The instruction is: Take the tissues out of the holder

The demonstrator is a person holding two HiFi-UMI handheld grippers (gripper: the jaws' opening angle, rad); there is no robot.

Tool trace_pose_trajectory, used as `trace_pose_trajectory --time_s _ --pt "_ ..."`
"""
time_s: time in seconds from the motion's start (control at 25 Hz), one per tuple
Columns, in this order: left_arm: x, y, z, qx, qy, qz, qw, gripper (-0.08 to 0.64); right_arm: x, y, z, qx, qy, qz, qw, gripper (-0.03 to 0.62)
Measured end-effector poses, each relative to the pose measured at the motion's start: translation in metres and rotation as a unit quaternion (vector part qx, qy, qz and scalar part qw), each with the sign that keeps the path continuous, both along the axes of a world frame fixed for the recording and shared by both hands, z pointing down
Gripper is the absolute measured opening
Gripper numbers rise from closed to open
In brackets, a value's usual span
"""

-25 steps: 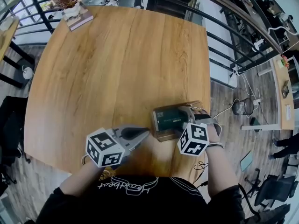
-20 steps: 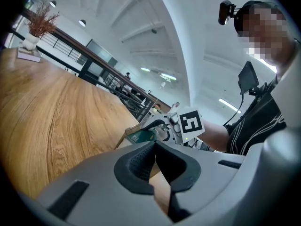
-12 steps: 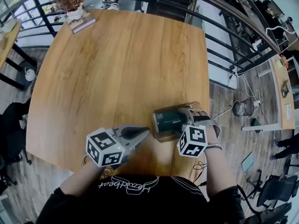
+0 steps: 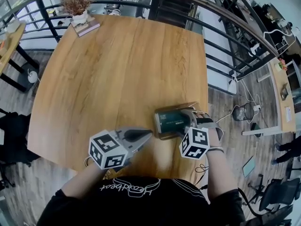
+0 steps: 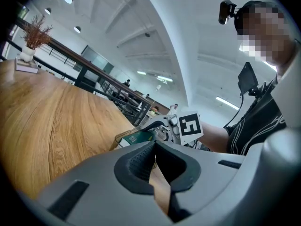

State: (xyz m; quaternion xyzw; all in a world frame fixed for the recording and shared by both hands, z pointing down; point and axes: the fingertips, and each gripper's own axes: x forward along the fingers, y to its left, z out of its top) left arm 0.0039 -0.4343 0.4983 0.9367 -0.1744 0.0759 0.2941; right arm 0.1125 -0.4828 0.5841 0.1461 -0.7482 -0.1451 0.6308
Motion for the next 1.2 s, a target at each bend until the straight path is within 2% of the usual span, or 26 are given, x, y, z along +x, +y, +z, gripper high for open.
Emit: trace_pose_trajectory --time_s 0.32,0.6,0.96,1.2 --pt "0.000 0.019 -0.017 0.014 0.005 -0.004 0.9999 0.014 0.004 0.011 -0.022 0.043 0.006 0.010 0.999 0.327" --pt "0.003 0.042 -0.028 0.015 0.010 -0.008 0.9998 0.014 0.003 0.027 -0.044 0.082 -0.017 0.025 0.996 0.327" --pt "0.015 0.071 -0.050 0.030 0.012 -0.014 0.9994 0.014 0.014 0.052 -0.089 0.132 -0.078 0.065 0.986 0.325" --pt "0.016 0.097 -0.068 0.046 0.013 -0.016 0.9987 0.013 0.012 0.081 -0.119 0.139 -0.154 0.094 0.974 0.324"
